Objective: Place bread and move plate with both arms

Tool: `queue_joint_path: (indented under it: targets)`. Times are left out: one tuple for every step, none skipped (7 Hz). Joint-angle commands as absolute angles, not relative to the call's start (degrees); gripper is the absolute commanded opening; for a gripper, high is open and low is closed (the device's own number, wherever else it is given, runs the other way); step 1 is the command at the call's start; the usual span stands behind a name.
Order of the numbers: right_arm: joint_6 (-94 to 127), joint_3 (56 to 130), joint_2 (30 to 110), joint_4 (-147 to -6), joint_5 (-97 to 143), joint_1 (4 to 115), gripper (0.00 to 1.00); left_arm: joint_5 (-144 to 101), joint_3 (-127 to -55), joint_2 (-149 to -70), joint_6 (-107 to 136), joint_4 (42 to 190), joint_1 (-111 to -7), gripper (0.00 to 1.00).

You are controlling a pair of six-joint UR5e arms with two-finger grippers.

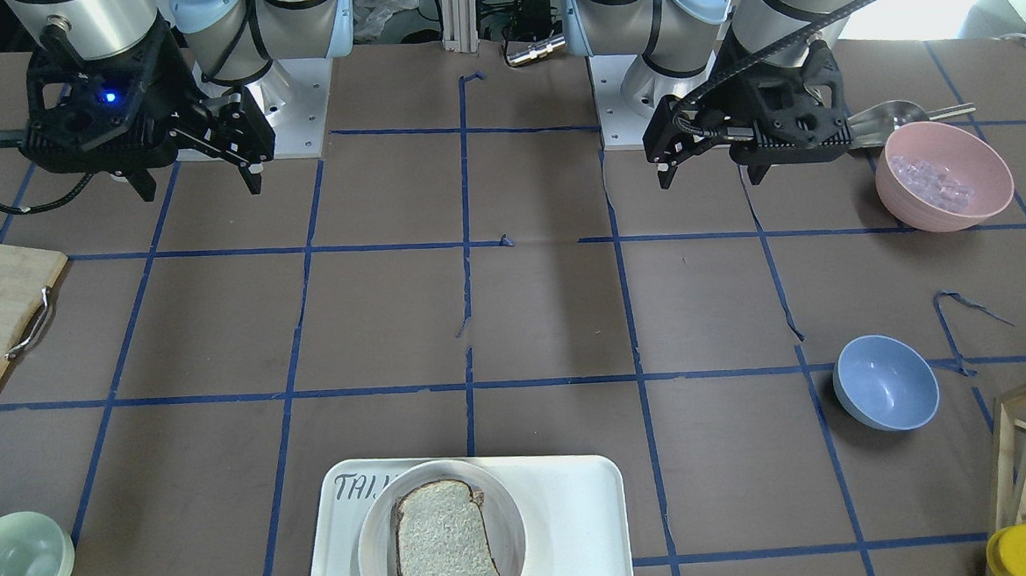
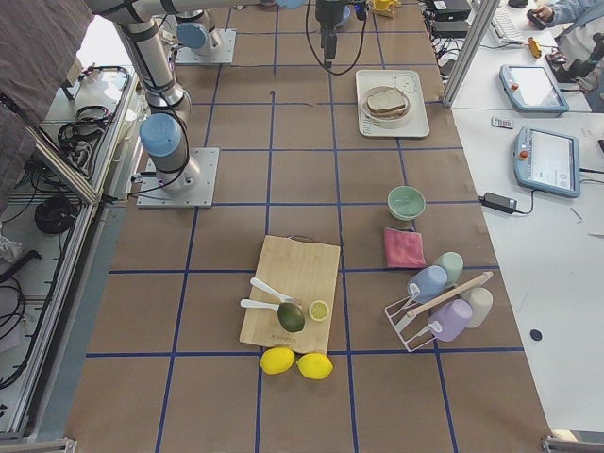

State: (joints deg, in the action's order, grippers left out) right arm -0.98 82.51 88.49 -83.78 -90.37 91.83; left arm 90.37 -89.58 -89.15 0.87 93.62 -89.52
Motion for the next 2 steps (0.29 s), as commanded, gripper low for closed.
queue_joint_path:
  targets:
    - [-1.0, 82.5, 88.4, -83.7, -90.4, 91.8, 1.0, 90.4, -89.9, -88.8, 1.1, 93.6, -89.5, 1.0]
    - [-0.8, 82.5, 88.5, -83.5, -90.4, 91.8, 1.0, 90.7, -89.9, -88.7, 1.0, 93.9, -89.6, 1.0]
